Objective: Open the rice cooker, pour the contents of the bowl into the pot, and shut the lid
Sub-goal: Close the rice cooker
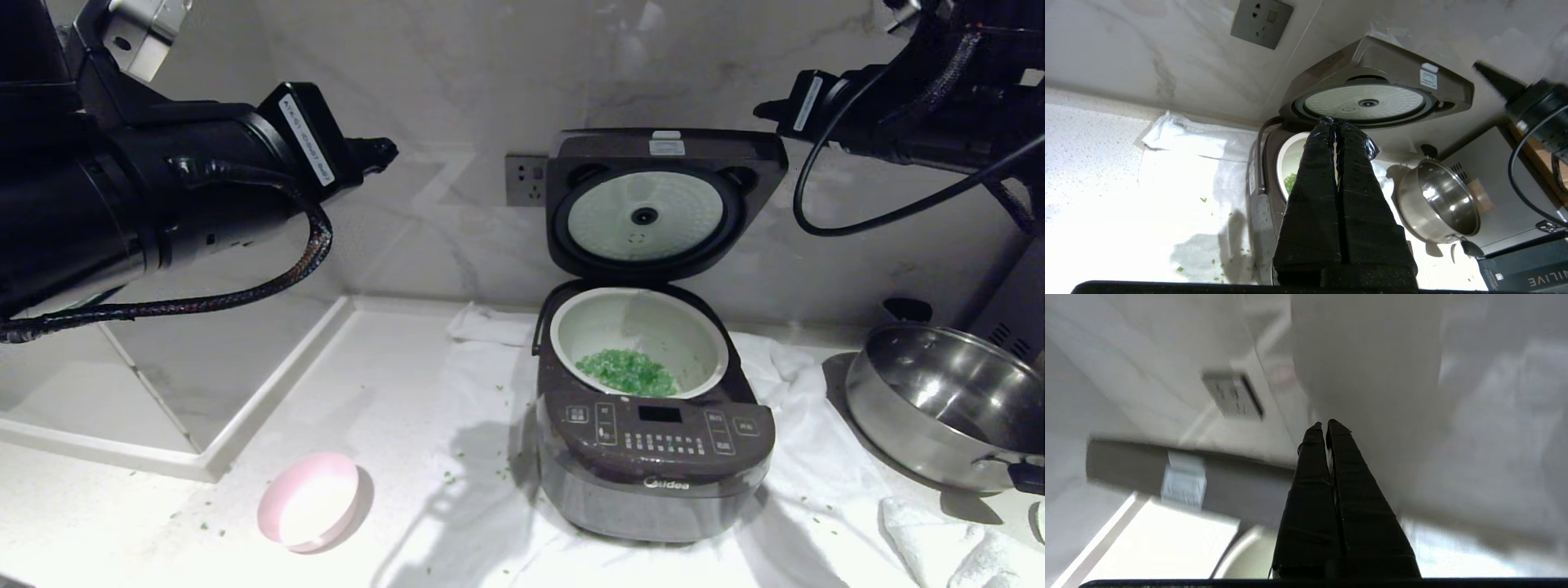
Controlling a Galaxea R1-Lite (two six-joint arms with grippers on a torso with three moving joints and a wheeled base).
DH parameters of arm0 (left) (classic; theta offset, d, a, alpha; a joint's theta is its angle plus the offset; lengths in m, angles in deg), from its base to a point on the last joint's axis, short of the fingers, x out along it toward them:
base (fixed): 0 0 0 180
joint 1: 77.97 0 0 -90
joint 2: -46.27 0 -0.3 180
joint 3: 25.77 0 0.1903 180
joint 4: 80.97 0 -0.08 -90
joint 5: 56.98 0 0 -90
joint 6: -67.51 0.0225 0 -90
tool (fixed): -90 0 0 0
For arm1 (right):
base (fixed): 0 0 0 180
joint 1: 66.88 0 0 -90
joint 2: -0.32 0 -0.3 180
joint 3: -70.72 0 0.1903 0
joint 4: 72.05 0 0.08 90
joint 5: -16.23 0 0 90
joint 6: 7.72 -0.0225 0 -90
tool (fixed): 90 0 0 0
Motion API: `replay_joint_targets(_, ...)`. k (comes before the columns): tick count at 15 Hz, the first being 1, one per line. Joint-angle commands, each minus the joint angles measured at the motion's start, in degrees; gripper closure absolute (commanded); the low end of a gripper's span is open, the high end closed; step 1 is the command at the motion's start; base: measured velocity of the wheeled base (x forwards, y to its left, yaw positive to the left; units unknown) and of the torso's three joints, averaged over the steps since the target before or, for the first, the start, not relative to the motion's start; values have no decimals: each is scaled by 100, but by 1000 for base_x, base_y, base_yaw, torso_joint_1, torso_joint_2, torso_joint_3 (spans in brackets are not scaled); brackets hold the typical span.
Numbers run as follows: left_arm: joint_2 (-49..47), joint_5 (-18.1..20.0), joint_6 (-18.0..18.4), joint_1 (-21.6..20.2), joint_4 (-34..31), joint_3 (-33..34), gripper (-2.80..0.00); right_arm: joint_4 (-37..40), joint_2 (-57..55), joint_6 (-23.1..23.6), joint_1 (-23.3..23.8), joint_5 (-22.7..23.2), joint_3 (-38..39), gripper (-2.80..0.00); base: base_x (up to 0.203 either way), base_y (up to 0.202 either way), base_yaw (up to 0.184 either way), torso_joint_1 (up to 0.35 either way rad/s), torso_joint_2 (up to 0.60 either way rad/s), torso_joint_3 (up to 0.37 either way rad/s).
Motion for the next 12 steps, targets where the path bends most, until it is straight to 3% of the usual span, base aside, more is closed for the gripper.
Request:
replay_joint_targets(1, 59, -9, -19, 2, 5, -2, 0, 402, 346, -116, -103, 104, 128, 0, 0, 0, 0, 0, 0, 0)
replay_joint_targets(4, 20, 9, -19, 8, 3, -83, 0, 952, 772, -742, -239, 495, 379, 0, 0, 0, 0, 0, 0, 0)
replay_joint_targets(6, -41, 9, -19, 11, -14, -179, 0, 1153, 1011, -923, -257, 758, 673, 0, 0, 0, 0, 0, 0, 0)
replay_joint_targets(9, -66, -9, -45, 10, -14, -187, 0, 1143, 963, -878, -192, 673, 110, 0, 0, 0, 0, 0, 0, 0)
replay_joint_targets(12, -83, 0, -54, -7, -5, -196, 0, 1125, 552, -212, -101, 364, -458, 0, 0, 0, 0, 0, 0, 0)
